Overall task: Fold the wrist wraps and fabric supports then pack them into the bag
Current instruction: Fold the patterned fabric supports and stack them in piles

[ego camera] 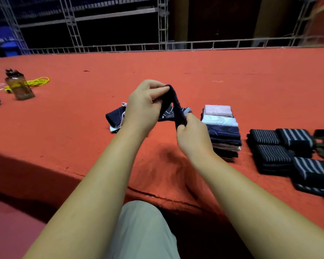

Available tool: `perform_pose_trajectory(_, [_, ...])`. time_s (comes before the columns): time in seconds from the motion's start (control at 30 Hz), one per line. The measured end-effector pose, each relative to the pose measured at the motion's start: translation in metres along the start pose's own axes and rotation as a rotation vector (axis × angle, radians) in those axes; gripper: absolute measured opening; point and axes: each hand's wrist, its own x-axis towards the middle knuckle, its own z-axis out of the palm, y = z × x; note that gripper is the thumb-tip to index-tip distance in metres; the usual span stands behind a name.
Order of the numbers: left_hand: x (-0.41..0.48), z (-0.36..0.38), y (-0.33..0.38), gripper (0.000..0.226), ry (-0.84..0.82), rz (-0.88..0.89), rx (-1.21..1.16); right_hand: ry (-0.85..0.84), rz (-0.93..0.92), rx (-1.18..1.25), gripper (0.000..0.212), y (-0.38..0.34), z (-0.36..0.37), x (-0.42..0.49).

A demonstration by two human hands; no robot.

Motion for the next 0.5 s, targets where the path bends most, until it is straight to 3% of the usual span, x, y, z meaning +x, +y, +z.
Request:
perform_pose_trajectory(0.17, [0.006, -0.006, 0.039, 0.049, -0.005, -0.164, -0.173, -0.008, 0.041, 0.054, 0.013, 0.0, -0.068, -0.013])
perform_pose_trajectory(0.3, [0.004, 0.003, 0.068, 0.038, -0.03, -0.269, -0.33, -0.23, 0.107, 0.036, 0.024, 0.016, -0.118, -0.024])
perform_pose_trajectory(0.4, [0.0, 0.019, 0.091, 0.033, -0.18, -0.293, -0.456, -0.301, 0.088, 0.011, 0.029, 0.033, -0.148, -0.036])
perform_pose_trajectory(0.5, [-0.006, 0.038, 0.118, 0.031, -0.374, -0.275, -0.522, -0.292, 0.062, 0.163, 0.012, 0.049, -0.169, -0.044])
